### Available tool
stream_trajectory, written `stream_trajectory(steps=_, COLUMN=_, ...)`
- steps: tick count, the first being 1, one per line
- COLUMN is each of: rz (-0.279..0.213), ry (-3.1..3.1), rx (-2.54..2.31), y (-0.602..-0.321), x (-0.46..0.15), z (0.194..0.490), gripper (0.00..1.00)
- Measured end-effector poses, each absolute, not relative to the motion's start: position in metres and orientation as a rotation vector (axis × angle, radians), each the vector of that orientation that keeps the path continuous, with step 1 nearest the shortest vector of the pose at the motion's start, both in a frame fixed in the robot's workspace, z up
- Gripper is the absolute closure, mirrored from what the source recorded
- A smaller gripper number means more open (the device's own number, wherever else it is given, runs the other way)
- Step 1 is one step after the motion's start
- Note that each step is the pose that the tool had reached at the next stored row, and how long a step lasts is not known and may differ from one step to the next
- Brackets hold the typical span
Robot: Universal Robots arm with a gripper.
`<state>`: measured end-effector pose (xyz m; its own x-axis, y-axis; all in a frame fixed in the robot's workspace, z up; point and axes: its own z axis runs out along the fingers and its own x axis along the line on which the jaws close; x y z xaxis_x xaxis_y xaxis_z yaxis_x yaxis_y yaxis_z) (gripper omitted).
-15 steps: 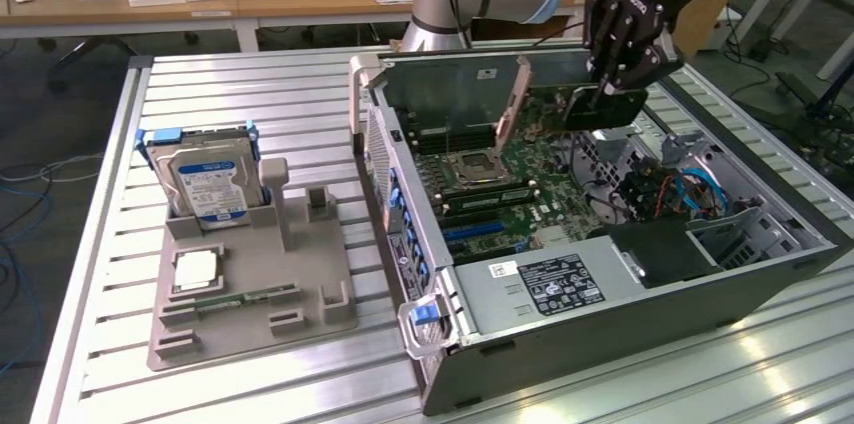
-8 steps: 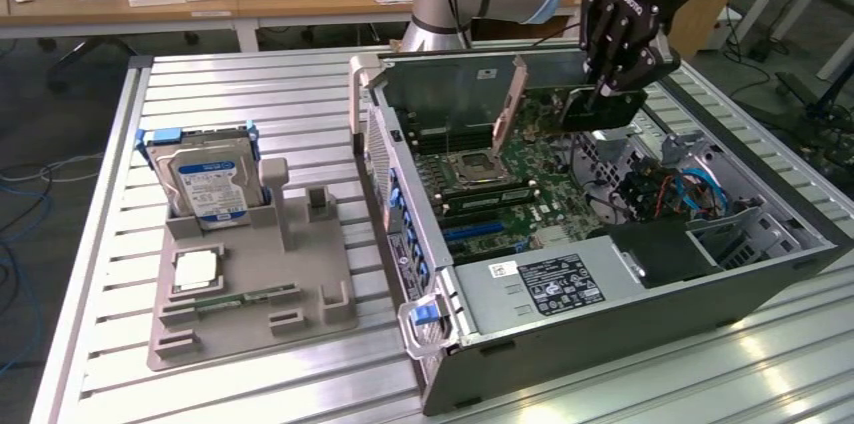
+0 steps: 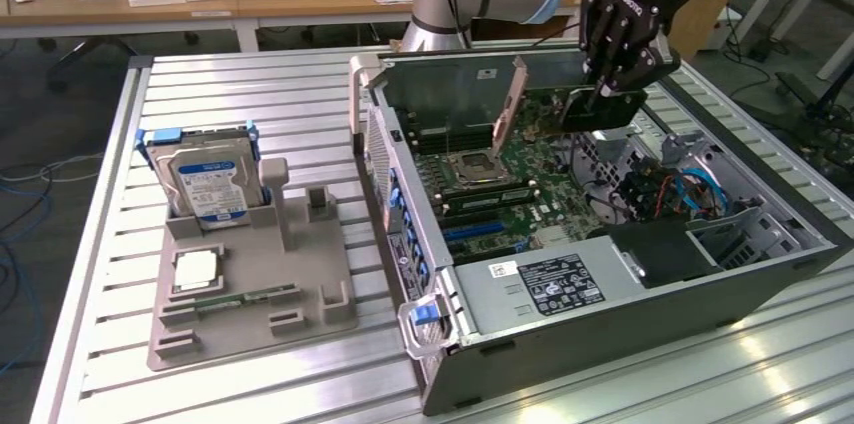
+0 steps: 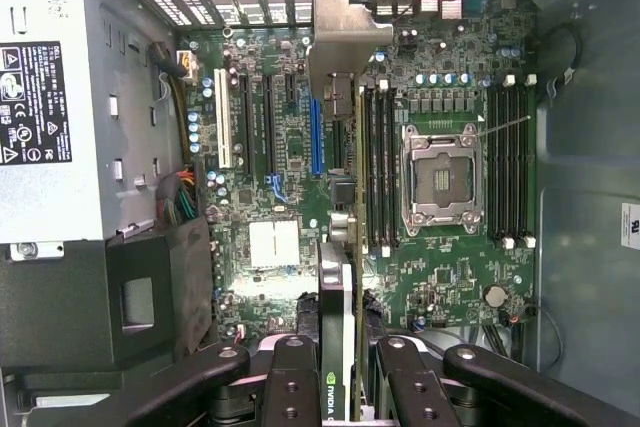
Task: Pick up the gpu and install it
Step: 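Insert the gpu into the slot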
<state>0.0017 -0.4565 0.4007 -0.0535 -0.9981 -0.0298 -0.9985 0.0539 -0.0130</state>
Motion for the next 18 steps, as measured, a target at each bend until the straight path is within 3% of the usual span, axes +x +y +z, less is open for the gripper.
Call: stream_trajectory(steps=18, rz=0.018, ry=2.258, rx=-2.140, y=-0.4574, x=0.0013, z=0.3957, gripper=0.73)
